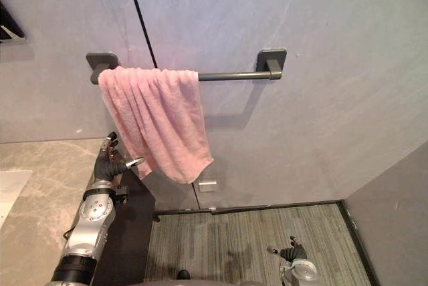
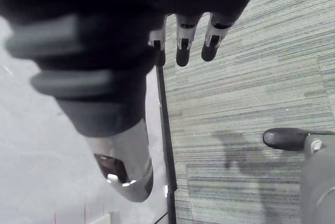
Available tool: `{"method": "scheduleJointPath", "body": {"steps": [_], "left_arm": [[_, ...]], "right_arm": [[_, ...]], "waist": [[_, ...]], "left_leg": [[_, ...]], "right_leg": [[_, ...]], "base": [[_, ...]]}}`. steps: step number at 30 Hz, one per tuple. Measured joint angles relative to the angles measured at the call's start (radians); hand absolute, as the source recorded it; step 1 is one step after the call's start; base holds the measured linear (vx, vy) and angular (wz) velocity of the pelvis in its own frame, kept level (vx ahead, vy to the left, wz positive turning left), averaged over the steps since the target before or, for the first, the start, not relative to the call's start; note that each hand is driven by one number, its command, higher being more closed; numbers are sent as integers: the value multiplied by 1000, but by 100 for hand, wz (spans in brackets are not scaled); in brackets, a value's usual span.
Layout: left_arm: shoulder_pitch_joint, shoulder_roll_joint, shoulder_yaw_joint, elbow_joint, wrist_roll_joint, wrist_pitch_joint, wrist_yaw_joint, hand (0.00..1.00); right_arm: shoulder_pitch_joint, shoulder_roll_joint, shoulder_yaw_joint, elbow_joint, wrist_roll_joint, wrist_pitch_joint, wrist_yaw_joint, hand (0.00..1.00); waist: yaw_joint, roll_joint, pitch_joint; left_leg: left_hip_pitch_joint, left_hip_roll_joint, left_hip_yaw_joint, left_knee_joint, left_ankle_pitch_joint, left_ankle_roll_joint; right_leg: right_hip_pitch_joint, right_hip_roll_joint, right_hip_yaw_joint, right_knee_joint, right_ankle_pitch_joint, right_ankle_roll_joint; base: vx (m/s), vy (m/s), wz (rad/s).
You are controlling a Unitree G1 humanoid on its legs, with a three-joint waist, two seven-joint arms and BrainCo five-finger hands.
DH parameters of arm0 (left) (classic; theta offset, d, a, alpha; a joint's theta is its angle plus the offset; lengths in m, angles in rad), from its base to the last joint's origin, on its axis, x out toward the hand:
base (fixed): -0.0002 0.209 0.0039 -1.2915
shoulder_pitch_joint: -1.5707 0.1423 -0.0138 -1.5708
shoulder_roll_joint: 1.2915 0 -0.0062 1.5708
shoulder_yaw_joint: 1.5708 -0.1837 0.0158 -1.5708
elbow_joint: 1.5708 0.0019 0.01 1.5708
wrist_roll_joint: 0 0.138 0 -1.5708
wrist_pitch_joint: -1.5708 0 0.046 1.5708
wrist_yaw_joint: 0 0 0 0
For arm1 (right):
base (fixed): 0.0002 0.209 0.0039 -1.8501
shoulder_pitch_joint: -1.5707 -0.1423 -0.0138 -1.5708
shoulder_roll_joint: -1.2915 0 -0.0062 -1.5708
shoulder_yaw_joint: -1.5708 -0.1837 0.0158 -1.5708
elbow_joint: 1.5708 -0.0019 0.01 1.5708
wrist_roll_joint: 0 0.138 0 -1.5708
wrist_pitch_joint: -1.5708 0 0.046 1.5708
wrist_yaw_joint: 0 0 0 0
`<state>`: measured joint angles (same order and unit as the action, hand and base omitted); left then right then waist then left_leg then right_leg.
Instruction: Organize washtable
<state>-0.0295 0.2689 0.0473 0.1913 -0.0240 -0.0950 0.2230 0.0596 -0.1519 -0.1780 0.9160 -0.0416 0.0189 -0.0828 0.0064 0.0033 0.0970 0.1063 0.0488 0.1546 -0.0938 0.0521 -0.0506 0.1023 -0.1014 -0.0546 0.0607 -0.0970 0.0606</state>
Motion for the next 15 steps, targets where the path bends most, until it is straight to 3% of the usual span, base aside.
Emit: {"method": "scheduleJointPath", "body": {"steps": [7,15], "left_arm": [[-40,26,-1,35,18,2,0,100],[-66,32,0,35,18,1,1,100]], "right_arm": [[-1,-7,1,-41,1,-1,0,0],[-8,-12,41,-244,6,-15,0,0]], "waist": [[-22,-1,0],[-23,-5,0]], "left_leg": [[-14,-1,-9,0,0,0],[-18,1,-20,0,0,0]], "right_leg": [[-2,2,2,-29,11,10],[-2,7,13,-48,23,3]], "base": [[-16,-5,-1],[54,-21,-6]]}}
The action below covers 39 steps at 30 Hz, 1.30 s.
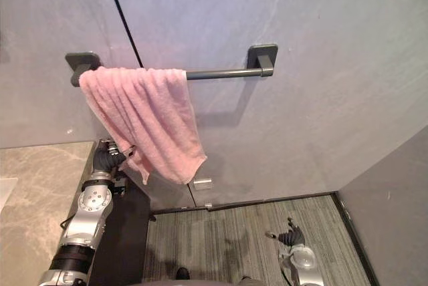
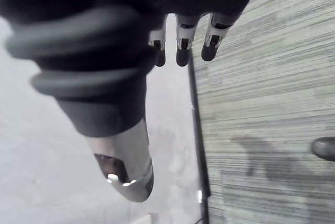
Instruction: Organize washtable
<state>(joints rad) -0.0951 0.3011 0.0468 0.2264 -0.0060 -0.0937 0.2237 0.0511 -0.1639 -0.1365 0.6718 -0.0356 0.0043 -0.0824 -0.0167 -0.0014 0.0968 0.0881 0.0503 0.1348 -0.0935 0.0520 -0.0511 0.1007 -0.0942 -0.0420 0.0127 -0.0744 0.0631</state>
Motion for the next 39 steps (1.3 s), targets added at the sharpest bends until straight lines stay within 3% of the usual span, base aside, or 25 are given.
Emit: {"method": "scheduleJointPath", "body": {"steps": [6,14,21,39], "left_arm": [[-2,-2,0,-13,-1,-3,2,100],[10,-9,-15,-64,-1,-15,2,100],[10,-26,-51,-70,-2,-28,0,100],[11,-53,-79,-83,-72,-41,-5,100]], "right_arm": [[-5,-23,64,-243,45,-40,23,0],[-109,-49,176,-431,79,-80,45,0],[-229,-86,255,-461,122,-107,64,0],[-397,-119,368,-380,164,-95,66,0]], "waist": [[1,0,0],[5,-2,1],[9,-7,0],[32,-17,0]], "left_leg": [[0,4,-9,0,0,0],[1,3,-15,0,0,0],[-6,3,-27,0,1,0],[-49,4,-61,0,18,3]], "right_leg": [[-1,2,8,3,3,-3],[-4,2,20,3,12,8],[0,3,11,1,12,8],[-24,6,-12,3,13,6]], "base": [[-24,-3,1],[-69,1,-2],[2,-10,4],[-15,-10,5]]}}
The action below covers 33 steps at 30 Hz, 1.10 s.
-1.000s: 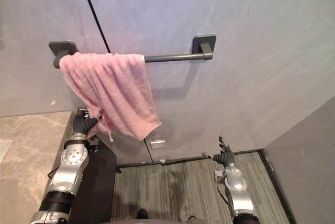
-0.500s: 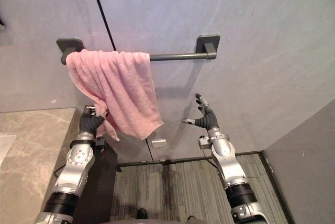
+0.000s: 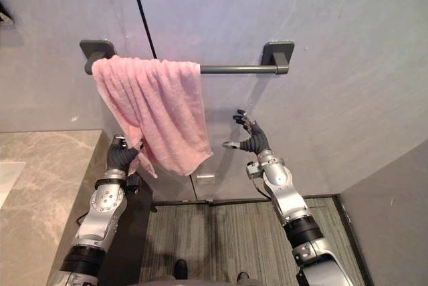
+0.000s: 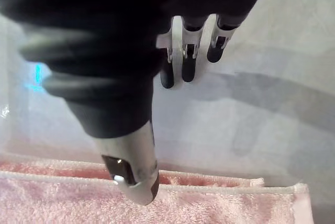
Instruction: Organize washtable
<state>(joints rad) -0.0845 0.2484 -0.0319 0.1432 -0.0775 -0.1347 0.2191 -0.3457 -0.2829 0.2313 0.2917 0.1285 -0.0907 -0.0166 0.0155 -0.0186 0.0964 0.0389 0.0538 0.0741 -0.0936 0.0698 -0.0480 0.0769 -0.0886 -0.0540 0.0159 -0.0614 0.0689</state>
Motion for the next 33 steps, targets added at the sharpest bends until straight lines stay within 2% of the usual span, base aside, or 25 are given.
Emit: {"method": "scheduleJointPath", "body": {"steps": [12,16,24,25,33], "left_arm": [[0,-1,-2,-19,-29,-2,0,100],[-3,-1,-6,-19,-31,-2,0,100],[-4,-1,-10,-28,-38,-2,0,100],[-4,-1,-11,-28,-38,-2,0,100],[-7,-1,-25,-32,-47,-3,0,100]], "right_arm": [[-88,25,29,67,28,24,0,0],[-114,28,58,85,31,25,-1,0],[-145,47,62,89,42,28,-1,0],[-145,47,62,90,47,28,-1,100],[-202,67,100,129,62,33,-2,100]], "waist": [[9,-1,0],[28,-2,-1],[46,-3,-1],[49,-3,-1],[55,-3,-1]], "left_leg": [[-17,5,-18,0,11,-4],[-24,13,-21,0,15,-9],[-34,21,-38,0,28,-14],[-36,21,-39,0,28,-14],[-45,21,-45,0,33,-13]], "right_leg": [[-7,5,-17,-1,3,-5],[-11,14,-19,-3,8,-12],[-12,23,-32,-7,13,-19],[-13,23,-33,-7,14,-18],[-14,24,-39,-19,22,-18]], "base": [[-21,-10,4],[-8,-6,1],[-38,-16,5],[-36,-4,3],[-12,-2,2]]}}
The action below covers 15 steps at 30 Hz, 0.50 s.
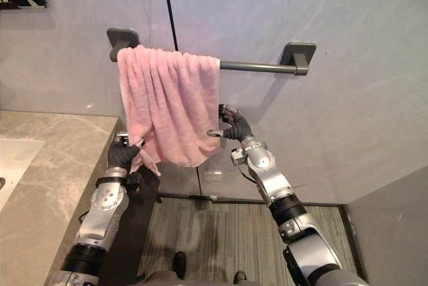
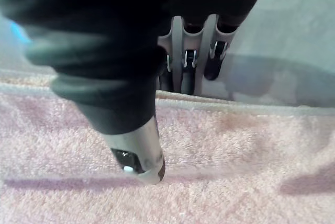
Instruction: Organize washtable
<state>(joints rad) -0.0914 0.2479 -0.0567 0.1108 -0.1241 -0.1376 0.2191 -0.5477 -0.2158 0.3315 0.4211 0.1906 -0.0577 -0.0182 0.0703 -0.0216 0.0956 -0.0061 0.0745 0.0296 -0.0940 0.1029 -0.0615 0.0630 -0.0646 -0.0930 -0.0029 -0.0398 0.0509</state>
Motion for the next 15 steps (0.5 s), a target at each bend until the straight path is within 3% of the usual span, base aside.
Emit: {"method": "scheduleJointPath", "body": {"steps": [15], "left_arm": [[-9,0,-20,-1,0,0,-2,100]], "right_arm": [[-9,11,-5,0,8,0,3,100]], "waist": [[0,0,0]], "left_leg": [[-1,1,-1,0,0,0]], "right_leg": [[1,0,-2,-2,0,0]], "base": [[0,0,0]]}}
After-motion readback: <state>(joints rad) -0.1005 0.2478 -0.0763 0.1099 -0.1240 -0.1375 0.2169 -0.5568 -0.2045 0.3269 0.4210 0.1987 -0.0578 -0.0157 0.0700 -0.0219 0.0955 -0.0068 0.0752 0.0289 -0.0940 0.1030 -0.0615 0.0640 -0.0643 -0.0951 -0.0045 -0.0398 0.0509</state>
